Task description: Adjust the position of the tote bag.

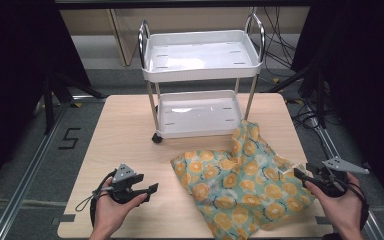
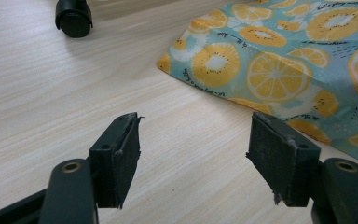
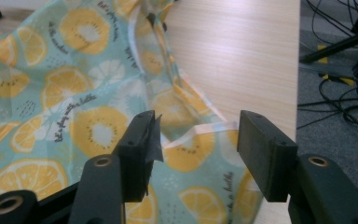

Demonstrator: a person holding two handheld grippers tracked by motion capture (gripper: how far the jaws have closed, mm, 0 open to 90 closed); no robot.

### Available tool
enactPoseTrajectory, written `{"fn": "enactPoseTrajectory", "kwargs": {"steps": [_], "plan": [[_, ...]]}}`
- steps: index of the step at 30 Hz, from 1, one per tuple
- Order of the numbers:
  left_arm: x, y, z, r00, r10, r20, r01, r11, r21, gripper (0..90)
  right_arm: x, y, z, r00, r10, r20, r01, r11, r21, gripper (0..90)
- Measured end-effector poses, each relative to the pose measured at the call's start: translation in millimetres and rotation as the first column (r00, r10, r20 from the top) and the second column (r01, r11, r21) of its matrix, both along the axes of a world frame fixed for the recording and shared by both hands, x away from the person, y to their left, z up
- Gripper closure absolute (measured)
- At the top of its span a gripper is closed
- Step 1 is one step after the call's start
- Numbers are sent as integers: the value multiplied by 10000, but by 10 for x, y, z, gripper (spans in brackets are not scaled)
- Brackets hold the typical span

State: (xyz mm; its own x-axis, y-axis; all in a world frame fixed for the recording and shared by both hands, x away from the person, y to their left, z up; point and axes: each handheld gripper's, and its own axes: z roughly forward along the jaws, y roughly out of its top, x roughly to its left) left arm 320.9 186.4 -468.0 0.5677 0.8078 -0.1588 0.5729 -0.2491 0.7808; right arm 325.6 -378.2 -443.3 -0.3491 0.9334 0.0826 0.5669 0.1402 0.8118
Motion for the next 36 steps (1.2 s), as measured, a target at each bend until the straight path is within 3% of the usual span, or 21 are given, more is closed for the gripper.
{"fn": "enactPoseTrajectory", "kwargs": {"steps": [2,3,5,6,7,10,11,12,13,14,15,16,18,19,20,21,23,24,25,27,36], "plan": [[-6,7,6,10000,-14,66,14,10000,16,333,-9,-40,26,9991,-321,-266,323,9994,79,455],[-14,-20,-5,9996,218,166,-213,9994,-283,333,-3,-88,36,9995,-186,-256,182,9997,-138,453],[-24,-28,-8,9995,296,117,-293,9991,-313,333,-40,-86,44,9941,-470,-979,508,9980,367,433],[-24,-21,-7,9998,205,81,-203,9995,-224,333,-24,-114,36,9946,-356,-978,373,9992,150,424],[-22,-24,-9,9998,146,151,-143,9997,-204,333,-41,-120,47,9925,-274,-1189,326,9986,419,412],[-28,-33,-2,9998,118,138,-117,9999,-104,332,-44,-163,66,9904,-155,-1376,185,9996,205,387],[-24,-11,12,9998,-103,180,98,9996,274,331,-42,-169,68,9895,-182,-1436,193,9998,66,367],[-21,-11,11,9998,-142,152,139,9996,247,329,-21,-201,47,9901,101,-1399,-145,9994,-310,344],[-21,-16,7,9998,-98,158,95,9998,199,329,-16,-189,33,9838,71,-1791,-83,9999,-61,346],[-18,-14,7,9998,-134,144,131,9997,222,328,-38,-174,39,9698,-359,-2411,405,9991,143,345],[-17,-15,4,9998,-126,157,122,9997,233,327,-21,-185,6,9706,-369,-2380,387,9992,31,341],[-18,-29,-4,9998,-10,205,8,10000,90,326,-20,-179,-12,9580,-495,-2824,519,9987,8,334],[-12,-19,-3,9998,-44,209,39,9997,249,327,3,-182,-78,9567,-483,-2872,534,9985,100,333],[-12,-19,-3,9998,-44,209,39,9997,249,326,4,-177,-62,9394,-493,-3393,600,9980,210,333],[-17,-22,-3,9998,-85,183,81,9998,177,326,4,-177,-62,9394,-493,-3393,600,9980,210,333],[-18,-25,-4,9998,-46,168,43,9998,178,325,45,-176,-168,9546,-443,-2945,524,9984,197,328],[-22,-31,-5,9998,-3,200,0,9999,172,324,73,-185,-205,9586,-325,-2830,329,9995,-32,325],[-24,-50,-11,9998,95,202,-93,9999,-79,324,71,-159,-212,9469,-505,-3175,561,9984,84,323],[-23,-32,-2,9999,-47,166,43,9998,219,324,75,-154,-222,9393,-448,-3400,484,9988,19,322],[-25,-34,-1,9999,-54,143,51,9998,214,324,107,-141,-261,9319,-468,-3596,384,9988,-304,315],[-28,-34,-6,9999,-71,100,69,9998,194,324,221,-74,-363,9285,-241,-3705,-238,9920,-1240,351]]}}
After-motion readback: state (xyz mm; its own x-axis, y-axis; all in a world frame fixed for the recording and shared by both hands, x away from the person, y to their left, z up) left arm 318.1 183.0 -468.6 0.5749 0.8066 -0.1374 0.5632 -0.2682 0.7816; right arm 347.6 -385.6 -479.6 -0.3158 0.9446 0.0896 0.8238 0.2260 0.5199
